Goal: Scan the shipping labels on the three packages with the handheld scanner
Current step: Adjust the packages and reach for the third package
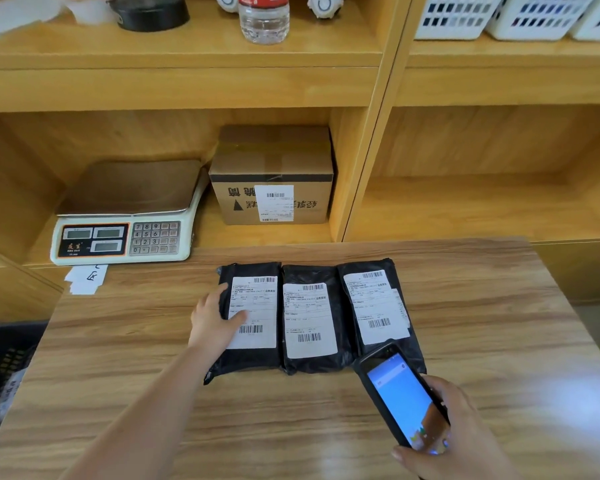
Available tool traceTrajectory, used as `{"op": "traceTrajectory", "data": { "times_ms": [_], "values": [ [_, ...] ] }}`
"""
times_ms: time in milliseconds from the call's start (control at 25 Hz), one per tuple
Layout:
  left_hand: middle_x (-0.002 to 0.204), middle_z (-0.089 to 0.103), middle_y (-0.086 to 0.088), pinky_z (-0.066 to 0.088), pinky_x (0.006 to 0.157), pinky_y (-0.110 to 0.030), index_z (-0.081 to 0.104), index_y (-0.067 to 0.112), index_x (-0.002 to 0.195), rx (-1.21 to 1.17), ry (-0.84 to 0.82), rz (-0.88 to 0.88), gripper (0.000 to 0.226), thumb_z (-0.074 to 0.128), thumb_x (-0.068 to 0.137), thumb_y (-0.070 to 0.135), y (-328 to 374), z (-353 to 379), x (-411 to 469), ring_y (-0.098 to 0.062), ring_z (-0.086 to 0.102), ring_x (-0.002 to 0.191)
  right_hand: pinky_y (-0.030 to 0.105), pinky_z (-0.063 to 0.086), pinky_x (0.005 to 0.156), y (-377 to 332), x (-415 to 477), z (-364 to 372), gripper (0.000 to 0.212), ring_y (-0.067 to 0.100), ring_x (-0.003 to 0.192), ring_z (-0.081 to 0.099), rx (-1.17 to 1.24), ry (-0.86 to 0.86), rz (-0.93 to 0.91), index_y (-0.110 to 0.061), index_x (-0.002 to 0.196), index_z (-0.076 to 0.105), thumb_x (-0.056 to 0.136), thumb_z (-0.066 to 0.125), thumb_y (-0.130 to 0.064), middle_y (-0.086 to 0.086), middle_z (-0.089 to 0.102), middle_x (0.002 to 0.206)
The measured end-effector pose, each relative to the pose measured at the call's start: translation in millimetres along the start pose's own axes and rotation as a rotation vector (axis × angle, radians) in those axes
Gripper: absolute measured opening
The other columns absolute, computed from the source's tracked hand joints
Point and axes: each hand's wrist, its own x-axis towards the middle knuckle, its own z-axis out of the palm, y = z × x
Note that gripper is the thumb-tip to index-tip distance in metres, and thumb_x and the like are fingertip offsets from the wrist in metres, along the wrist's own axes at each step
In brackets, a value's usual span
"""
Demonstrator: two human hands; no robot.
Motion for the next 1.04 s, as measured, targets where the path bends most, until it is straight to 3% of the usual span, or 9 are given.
{"op": "traceTrajectory", "data": {
  "times_ms": [240,280,360,400,520,640,760,840,1040],
  "values": [
    [0.147,0.049,-0.003,0.045,0.101,-0.044,0.049,0.026,0.142,0.219,0.066,0.228,0.057,0.066,0.088,0.035,75.6,40.4,-22.7,-0.026,0.042,0.134,0.040,0.043,0.123,14.9,-7.2,-18.8,0.109,0.013,0.128,0.041,0.070,0.060,-0.010,-0.020,0.161,0.038,0.072,0.103,-0.017,0.001,0.045,0.137],
    [0.146,0.049,-0.001,0.051,0.090,-0.038,0.051,0.027,0.139,0.173,0.003,0.222,0.053,0.065,0.089,0.035,87.5,50.1,-26.3,-0.023,0.051,0.125,0.040,0.045,0.122,19.4,-8.5,-23.3,0.108,0.014,0.129,0.043,0.083,0.077,-0.010,-0.020,0.160,0.041,0.072,0.103,-0.016,0.000,0.046,0.136],
    [0.140,0.051,0.002,0.052,0.063,-0.028,0.055,0.028,0.134,0.075,-0.137,0.169,0.045,0.064,0.090,0.035,105.3,69.5,-32.7,-0.012,0.063,0.088,0.039,0.048,0.119,28.5,-9.1,-29.3,0.104,0.018,0.132,0.047,0.093,0.096,-0.010,-0.019,0.157,0.044,0.071,0.103,-0.016,0.002,0.050,0.137],
    [0.135,0.055,0.003,0.052,0.059,-0.028,0.058,0.027,0.131,0.045,-0.195,0.136,0.041,0.064,0.091,0.036,112.9,79.9,-35.6,-0.010,0.063,0.077,0.038,0.048,0.116,31.4,-9.7,-32.7,0.103,0.019,0.133,0.048,0.095,0.099,-0.002,-0.019,0.157,0.044,0.072,0.102,-0.017,0.004,0.050,0.140],
    [0.112,0.065,0.001,0.057,0.064,-0.031,0.061,0.021,0.127,-0.067,-0.386,-0.021,0.037,0.064,0.091,0.031,128.7,113.2,-40.7,-0.017,0.067,0.085,0.030,0.044,0.107,42.1,-8.0,-41.3,0.101,0.017,0.133,0.048,0.104,0.127,0.015,-0.021,0.158,0.042,0.076,0.100,-0.016,0.002,0.047,0.143],
    [0.097,0.064,-0.001,0.056,0.056,-0.029,0.056,0.013,0.133,-0.122,-0.466,-0.132,0.042,0.064,0.093,0.027,136.8,139.7,-42.9,-0.019,0.068,0.081,0.034,0.048,0.114,50.3,-8.0,-48.7,0.105,0.019,0.139,0.050,0.117,0.130,0.050,-0.022,0.162,0.038,0.076,0.100,-0.017,0.003,0.046,0.150],
    [0.089,0.061,-0.005,0.063,0.068,-0.039,0.060,0.007,0.104,-0.135,-0.450,-0.177,0.020,0.061,0.096,0.026,144.4,156.0,-40.0,-0.025,0.070,0.080,0.037,0.051,0.117,59.9,-11.4,-56.0,0.108,0.020,0.135,0.052,0.127,0.129,0.069,-0.022,0.160,0.040,0.072,0.102,-0.018,0.003,0.049,0.149],
    [0.087,0.063,-0.010,0.063,0.073,-0.045,0.055,0.008,0.086,-0.090,-0.412,-0.167,0.022,0.060,0.097,0.026,147.8,162.3,-35.7,-0.031,0.073,0.078,0.039,0.052,0.119,65.7,-13.7,-61.3,0.109,0.018,0.132,0.052,0.129,0.127,0.078,-0.022,0.160,0.040,0.072,0.103,-0.020,0.001,0.049,0.147],
    [0.076,0.062,-0.008,0.062,0.071,-0.041,0.045,0.011,0.073,-0.033,-0.333,-0.079,0.032,0.066,0.093,0.025,147.3,169.1,-30.3,-0.030,0.072,0.072,0.038,0.051,0.121,74.8,-15.5,-71.9,0.110,0.014,0.133,0.048,0.123,0.153,0.093,-0.022,0.162,0.037,0.073,0.103,-0.024,-0.004,0.044,0.141]
  ]
}}
